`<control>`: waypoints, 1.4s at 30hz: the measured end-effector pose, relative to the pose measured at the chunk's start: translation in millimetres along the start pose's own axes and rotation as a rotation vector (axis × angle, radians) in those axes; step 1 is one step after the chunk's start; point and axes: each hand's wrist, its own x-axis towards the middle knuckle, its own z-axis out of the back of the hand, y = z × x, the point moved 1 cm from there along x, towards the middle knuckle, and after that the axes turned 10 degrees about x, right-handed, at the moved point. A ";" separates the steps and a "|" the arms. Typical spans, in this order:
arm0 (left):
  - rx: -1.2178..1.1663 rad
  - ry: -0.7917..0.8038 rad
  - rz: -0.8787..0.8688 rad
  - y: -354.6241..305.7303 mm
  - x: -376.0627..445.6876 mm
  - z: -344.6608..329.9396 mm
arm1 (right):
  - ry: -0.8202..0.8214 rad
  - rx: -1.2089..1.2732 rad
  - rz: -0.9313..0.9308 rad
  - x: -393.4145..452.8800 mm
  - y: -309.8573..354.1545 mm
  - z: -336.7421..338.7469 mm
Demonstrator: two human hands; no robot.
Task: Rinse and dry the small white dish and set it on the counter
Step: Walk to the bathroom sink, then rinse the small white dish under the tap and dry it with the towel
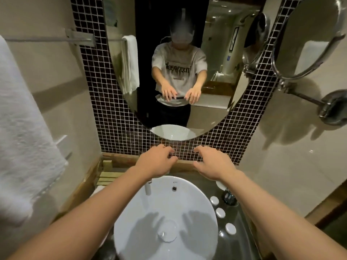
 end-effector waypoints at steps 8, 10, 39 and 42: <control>-0.015 0.090 -0.016 36.5 55.5 -48.5 | 0.073 -0.005 -0.010 68.7 -12.2 -46.4; -0.016 0.126 -0.024 41.4 63.9 -62.8 | 0.102 -0.006 -0.007 76.2 -14.3 -64.3; -0.156 0.635 0.175 94.7 3.0 -313.8 | 0.650 0.139 -0.174 26.2 -86.2 -344.5; -0.154 0.676 0.186 95.1 -3.9 -334.5 | 0.632 0.145 -0.204 20.9 -92.3 -360.7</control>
